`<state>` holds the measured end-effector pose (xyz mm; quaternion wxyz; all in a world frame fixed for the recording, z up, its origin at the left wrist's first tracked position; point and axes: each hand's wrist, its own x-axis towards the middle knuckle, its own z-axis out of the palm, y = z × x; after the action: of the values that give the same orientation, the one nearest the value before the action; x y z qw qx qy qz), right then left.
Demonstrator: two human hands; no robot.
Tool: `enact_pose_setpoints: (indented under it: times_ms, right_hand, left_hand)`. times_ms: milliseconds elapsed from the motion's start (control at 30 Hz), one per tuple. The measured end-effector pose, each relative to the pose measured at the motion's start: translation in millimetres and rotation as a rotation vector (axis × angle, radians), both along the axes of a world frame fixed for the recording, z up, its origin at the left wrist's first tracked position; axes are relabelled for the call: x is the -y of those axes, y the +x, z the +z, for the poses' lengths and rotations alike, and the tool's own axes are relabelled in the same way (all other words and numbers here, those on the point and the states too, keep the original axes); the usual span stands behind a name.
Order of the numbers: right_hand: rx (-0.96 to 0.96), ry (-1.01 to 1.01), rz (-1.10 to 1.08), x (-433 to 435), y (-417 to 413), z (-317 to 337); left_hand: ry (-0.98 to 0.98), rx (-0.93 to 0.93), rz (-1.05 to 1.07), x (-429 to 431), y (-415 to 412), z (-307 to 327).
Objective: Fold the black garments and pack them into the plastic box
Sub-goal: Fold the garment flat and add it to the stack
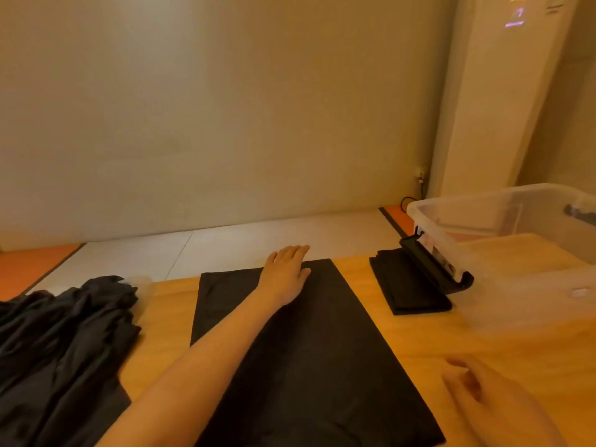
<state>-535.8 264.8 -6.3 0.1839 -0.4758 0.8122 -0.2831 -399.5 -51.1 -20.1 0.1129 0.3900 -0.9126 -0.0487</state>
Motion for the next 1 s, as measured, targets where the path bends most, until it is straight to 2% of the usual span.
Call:
enact_pose_setpoints:
  times_ms: [33, 100, 200, 267, 367, 467, 600, 667, 767, 867, 1000]
  right_hand:
    - [-0.102, -0.002, 0.014, 12, 2, -3]
    - [-0.097, 0.069, -0.031, 40, 16, 3]
    - [-0.231, -0.034, 0.193, 76, 45, -6]
    - [-0.362, 0.007, 0.334, 95, 50, -27]
    - [-0.49, 0.102, 0.406, 104, 52, -46]
    - [-0.495, 0.16, 0.338, 97, 57, -57]
    - [-0.502, 0.19, 0.252, 75, 86, -63]
    - [-0.479, 0.171, 0.244, 63, 97, -61]
    - [-0.422, 0.018, 0.222, 41, 96, -46]
    - [-0.384, -0.132, 0.289, 11, 96, -36]
    - [-0.513, -0.134, 0.492, -13, 96, -55]
  left_hand:
    - [0.025, -0.005, 0.023, -7, 15, 3]
    - [0.067, -0.025, 0.114, -37, 52, 0]
    - [0.157, -0.014, 0.262, -87, 103, -15]
    - [0.189, 0.014, 0.329, -112, 130, -28]
    - [0.203, 0.058, 0.362, -132, 156, -46]
    - [0.155, 0.101, 0.278, -125, 172, -53]
    - [0.198, 0.11, 0.153, -118, 192, -47]
    - [0.207, 0.032, 0.105, -127, 202, -40]
    - [0.168, -0.158, 0.047, -158, 218, -31]
    - [0.151, -0.263, -0.071, -197, 233, -28]
    - [0.089, -0.095, -0.172, -216, 244, -40]
